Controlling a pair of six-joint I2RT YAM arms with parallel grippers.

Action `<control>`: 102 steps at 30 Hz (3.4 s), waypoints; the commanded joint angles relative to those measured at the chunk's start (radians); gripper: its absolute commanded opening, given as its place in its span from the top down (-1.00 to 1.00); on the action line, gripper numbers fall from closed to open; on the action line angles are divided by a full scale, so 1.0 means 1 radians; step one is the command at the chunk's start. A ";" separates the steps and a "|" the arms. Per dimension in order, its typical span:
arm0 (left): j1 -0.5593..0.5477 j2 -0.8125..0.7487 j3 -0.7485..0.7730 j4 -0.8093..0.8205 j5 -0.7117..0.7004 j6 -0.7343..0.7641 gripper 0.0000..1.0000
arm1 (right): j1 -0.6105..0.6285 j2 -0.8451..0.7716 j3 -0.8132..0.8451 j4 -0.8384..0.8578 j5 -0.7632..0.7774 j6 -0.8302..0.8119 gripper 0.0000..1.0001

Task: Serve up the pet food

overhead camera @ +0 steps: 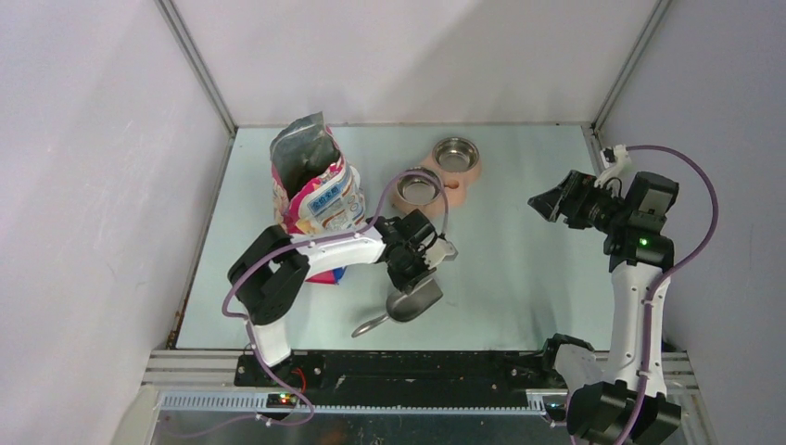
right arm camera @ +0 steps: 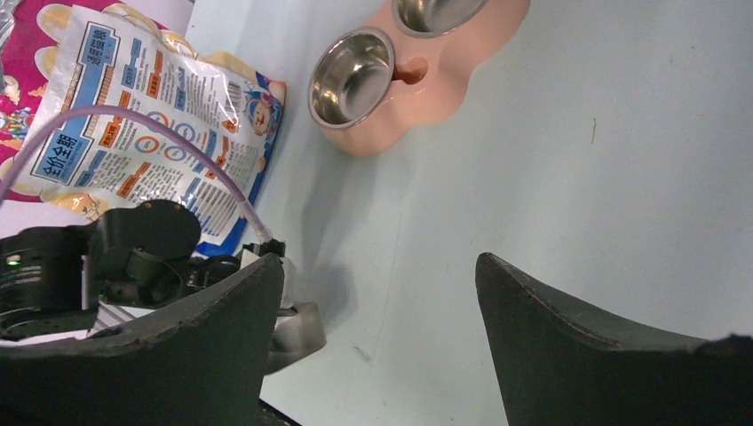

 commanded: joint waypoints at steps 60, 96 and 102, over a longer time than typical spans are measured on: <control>0.672 -0.727 0.117 0.391 0.164 -0.985 1.00 | 1.271 0.422 0.472 0.298 0.687 -0.087 0.20; 0.198 -1.028 0.144 -0.024 -0.020 0.849 -0.82 | 0.979 0.307 0.386 -0.186 0.140 -0.290 1.00; -0.002 -0.893 0.148 -0.026 -0.221 0.895 -0.74 | 0.982 0.289 0.387 -0.183 0.148 -0.311 1.00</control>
